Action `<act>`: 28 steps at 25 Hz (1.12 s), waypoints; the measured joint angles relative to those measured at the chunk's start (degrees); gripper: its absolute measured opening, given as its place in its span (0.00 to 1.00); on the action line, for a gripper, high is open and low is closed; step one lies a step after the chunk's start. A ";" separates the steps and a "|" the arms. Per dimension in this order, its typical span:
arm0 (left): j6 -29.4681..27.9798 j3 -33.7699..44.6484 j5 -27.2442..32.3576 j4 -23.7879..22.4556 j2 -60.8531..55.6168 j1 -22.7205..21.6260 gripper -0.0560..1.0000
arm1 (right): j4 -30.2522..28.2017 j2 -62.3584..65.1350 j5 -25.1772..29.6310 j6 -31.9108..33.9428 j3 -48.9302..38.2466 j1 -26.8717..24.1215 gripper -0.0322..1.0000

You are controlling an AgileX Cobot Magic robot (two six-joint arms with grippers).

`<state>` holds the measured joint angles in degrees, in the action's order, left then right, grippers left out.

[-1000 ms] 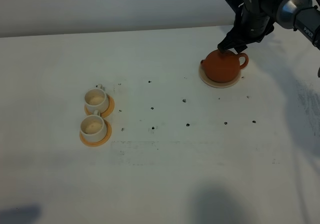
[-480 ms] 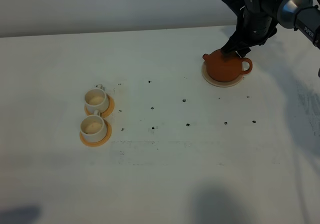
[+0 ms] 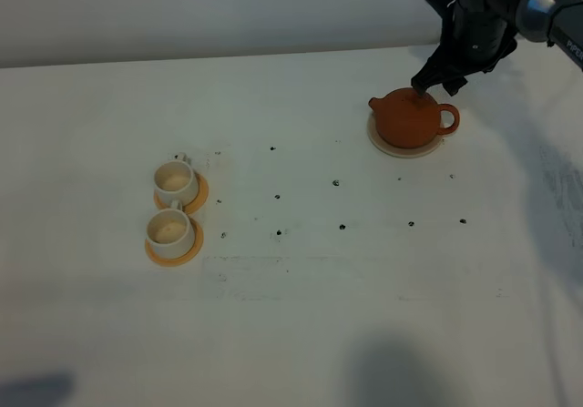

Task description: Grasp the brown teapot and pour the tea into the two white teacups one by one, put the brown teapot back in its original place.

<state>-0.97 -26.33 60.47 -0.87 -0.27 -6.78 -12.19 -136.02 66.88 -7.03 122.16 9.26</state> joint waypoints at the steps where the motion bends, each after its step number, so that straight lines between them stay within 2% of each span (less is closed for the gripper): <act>1: 0.00 0.00 0.00 0.00 0.00 0.00 0.31 | 0.52 0.19 0.05 0.00 0.00 0.00 0.50; 9: 0.00 0.00 0.00 0.00 0.00 0.00 0.31 | 2.15 1.16 -0.45 0.07 -4.88 -0.12 0.50; 28: 0.00 0.00 0.00 0.00 0.00 0.00 0.31 | 1.22 3.25 -6.78 6.40 -5.36 -2.69 0.50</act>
<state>-0.97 -26.33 60.47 -0.87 -0.27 -6.78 -10.96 -132.77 60.10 -0.64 116.80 6.57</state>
